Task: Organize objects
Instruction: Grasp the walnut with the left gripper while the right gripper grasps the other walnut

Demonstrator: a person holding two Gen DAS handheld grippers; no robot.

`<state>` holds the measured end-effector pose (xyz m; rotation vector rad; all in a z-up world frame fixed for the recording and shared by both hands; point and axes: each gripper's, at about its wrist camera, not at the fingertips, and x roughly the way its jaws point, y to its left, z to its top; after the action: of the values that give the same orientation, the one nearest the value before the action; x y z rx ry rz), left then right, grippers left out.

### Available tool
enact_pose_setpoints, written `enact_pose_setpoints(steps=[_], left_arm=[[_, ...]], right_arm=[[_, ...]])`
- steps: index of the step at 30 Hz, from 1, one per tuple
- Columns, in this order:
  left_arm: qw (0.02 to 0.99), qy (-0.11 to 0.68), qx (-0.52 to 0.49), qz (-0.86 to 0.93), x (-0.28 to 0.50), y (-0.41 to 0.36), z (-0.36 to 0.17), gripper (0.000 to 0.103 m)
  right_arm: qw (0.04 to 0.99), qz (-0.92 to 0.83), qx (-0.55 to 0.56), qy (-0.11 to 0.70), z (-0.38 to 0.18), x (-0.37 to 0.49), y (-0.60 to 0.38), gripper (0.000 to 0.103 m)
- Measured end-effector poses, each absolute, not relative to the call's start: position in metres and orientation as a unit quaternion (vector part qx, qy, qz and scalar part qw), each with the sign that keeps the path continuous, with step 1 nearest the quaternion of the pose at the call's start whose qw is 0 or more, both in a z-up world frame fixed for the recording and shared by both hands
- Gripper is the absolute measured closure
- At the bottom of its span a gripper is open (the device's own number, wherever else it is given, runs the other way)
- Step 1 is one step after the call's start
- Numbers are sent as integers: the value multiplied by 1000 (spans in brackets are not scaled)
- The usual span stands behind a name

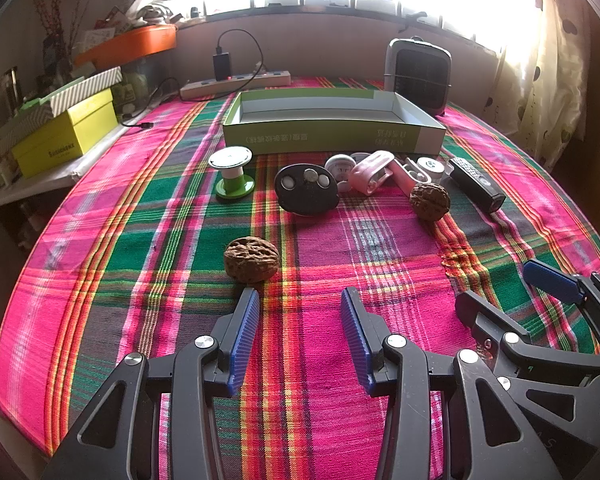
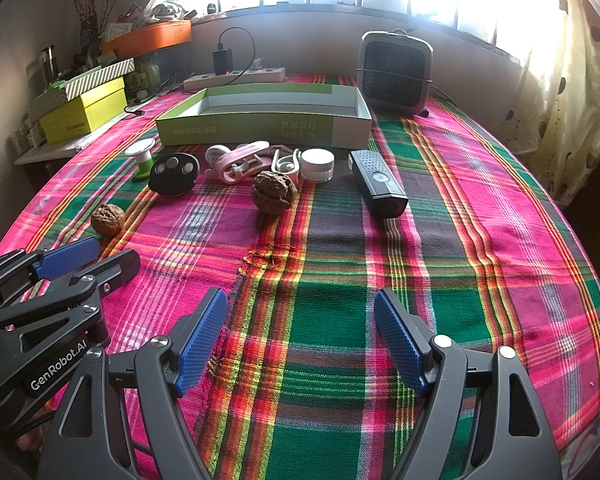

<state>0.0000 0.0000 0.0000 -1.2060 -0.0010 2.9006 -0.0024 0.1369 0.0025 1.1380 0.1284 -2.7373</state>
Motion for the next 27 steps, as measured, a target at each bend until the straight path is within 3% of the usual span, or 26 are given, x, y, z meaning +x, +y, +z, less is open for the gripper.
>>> enact_pose_setpoints(steps=[27], left_arm=[[1,3,-390,921,3,-1,-1,63]], right_arm=[[96,-919,381,43,2,-4,138,27]])
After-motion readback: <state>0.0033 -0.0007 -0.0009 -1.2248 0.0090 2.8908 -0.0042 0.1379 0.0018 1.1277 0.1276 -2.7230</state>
